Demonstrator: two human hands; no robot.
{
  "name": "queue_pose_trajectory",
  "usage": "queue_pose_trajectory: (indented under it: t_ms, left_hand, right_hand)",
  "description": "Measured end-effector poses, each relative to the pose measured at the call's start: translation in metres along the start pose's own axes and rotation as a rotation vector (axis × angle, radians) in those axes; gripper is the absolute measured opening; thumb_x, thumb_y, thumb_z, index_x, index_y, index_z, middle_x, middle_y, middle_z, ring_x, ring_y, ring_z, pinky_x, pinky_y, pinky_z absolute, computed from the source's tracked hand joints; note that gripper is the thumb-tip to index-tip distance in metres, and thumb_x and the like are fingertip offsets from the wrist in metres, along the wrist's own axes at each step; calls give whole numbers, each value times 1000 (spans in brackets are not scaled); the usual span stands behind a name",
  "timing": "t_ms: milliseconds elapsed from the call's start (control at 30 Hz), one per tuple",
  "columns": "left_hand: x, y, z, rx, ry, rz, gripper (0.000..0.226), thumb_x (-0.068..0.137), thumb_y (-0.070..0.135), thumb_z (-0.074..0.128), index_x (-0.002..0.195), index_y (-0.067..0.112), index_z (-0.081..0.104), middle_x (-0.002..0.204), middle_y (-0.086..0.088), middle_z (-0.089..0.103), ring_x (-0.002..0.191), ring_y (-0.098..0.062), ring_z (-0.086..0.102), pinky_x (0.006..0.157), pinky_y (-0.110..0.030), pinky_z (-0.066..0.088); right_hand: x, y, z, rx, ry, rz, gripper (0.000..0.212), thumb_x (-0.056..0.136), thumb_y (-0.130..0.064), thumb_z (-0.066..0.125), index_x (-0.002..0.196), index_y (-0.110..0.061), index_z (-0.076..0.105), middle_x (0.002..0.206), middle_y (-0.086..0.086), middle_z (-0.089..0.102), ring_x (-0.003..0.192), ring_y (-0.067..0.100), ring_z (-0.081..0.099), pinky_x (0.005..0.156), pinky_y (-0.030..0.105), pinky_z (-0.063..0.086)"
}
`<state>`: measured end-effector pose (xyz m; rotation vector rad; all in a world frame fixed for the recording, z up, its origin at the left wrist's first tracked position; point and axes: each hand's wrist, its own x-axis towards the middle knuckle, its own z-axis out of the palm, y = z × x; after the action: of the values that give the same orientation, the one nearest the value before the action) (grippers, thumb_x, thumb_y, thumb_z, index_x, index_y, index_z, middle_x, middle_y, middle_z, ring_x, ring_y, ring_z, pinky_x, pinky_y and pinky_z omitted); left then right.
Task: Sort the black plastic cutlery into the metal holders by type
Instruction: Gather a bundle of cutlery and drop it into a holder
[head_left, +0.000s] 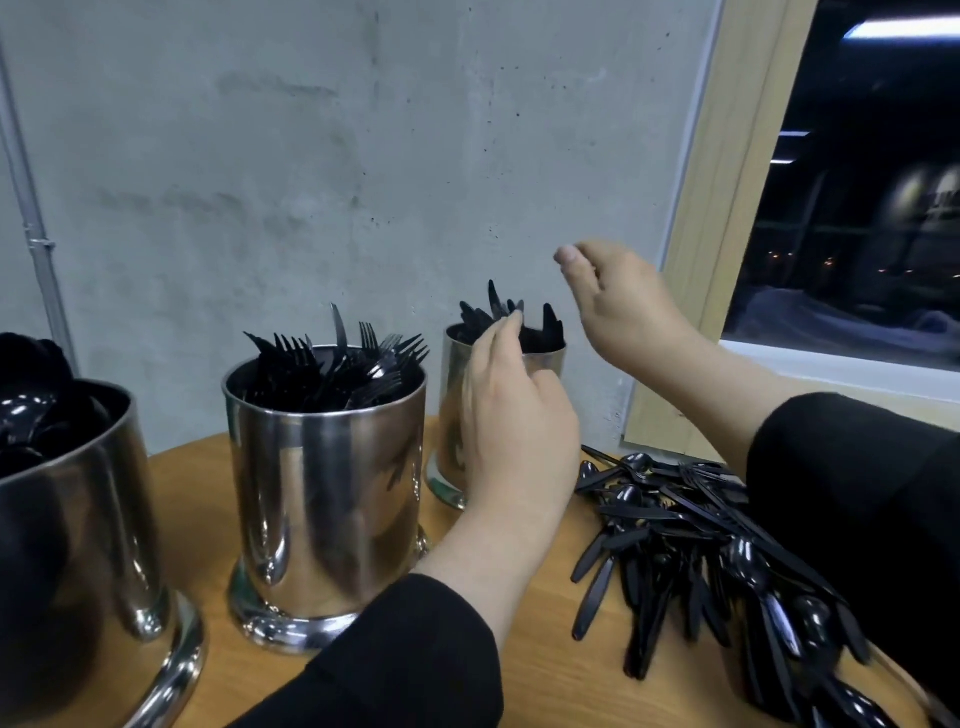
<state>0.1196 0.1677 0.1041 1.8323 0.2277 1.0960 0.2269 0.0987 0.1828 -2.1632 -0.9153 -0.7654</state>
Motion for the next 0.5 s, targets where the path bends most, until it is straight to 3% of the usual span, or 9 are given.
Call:
queue_pose_trajectory:
  t_ms: [100,233,367,500]
  left_hand:
    - [-22,6,9,-5,-37,100,43,100,9,45,139,23,54,140,10,53,131,-6,45,110,-26,36]
    - [-61,-4,30,107,-376,140,29,106,27,47,133,23,58,128,9,59,117,-10,55,104,-36,46]
    - [-83,-21,42,514,-663,148,59,102,61,39,150,28,45,153,4,45,142,-19,41,118,-44,32]
    - [-96,-21,49,739,-886,80,85,92,82,30,162,33,21,172,-1,12,158,-22,12,124,-53,14]
  right_hand:
    - [-50,20,-28,-28,23,67,43,107,-44,39,108,-10,66,98,6,69,91,23,60,76,39,48]
    - [-143,56,-70,-135,-122,157,28,102,-42,48,112,-25,68,100,-12,66,93,9,60,72,21,44]
    - [-222,82,-110,-268,-233,275,31,96,-48,51,113,-28,68,107,-14,67,102,9,61,85,28,46]
    - [-272,92,-126,-302,-383,382,64,86,-71,39,134,-32,56,133,-15,56,125,8,52,105,32,42]
